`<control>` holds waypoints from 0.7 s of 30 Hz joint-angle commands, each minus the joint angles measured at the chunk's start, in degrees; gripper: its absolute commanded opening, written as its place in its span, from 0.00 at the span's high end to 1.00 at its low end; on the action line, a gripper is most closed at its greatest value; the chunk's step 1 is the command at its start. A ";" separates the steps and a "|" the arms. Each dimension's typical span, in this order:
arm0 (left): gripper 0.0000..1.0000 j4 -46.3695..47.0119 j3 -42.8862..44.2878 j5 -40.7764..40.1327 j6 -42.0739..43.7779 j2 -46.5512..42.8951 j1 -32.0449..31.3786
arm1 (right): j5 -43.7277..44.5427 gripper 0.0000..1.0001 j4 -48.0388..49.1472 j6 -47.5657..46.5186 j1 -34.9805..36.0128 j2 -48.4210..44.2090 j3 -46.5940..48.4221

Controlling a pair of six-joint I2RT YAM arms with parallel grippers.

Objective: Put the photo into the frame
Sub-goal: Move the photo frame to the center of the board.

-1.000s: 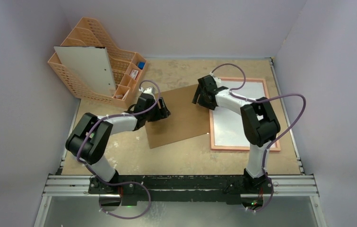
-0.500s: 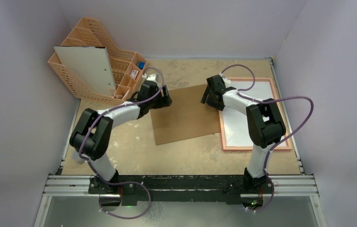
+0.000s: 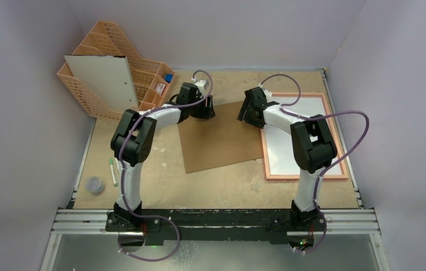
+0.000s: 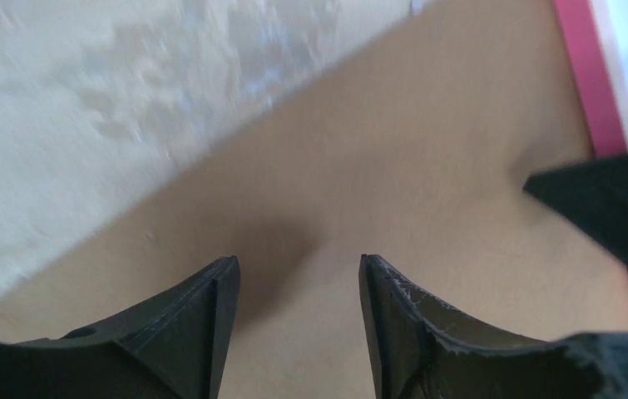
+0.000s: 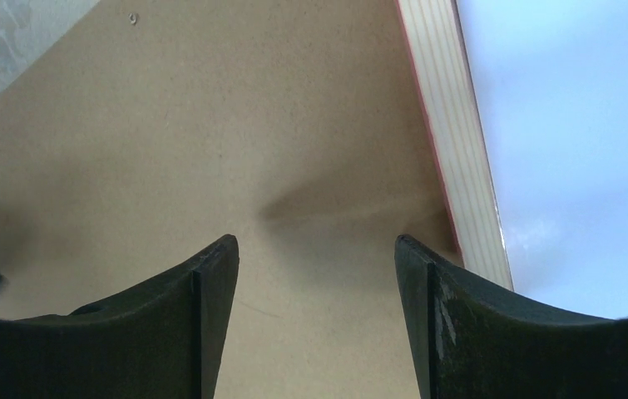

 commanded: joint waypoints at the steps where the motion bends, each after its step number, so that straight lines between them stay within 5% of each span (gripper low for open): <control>1: 0.44 3.31 -5.34 7.56 -1.60 -0.93 0.28 | 3.86 0.29 -0.54 -0.36 -0.45 1.93 4.11; 9: 0.45 -6.41 -8.33 -6.33 -3.53 -0.02 0.80 | 10.58 0.29 -2.49 0.29 -3.73 4.77 8.05; 21: 0.45 -8.57 -8.12 -10.71 -6.04 -0.37 2.52 | 13.00 0.28 -4.80 -0.01 -5.80 9.58 14.02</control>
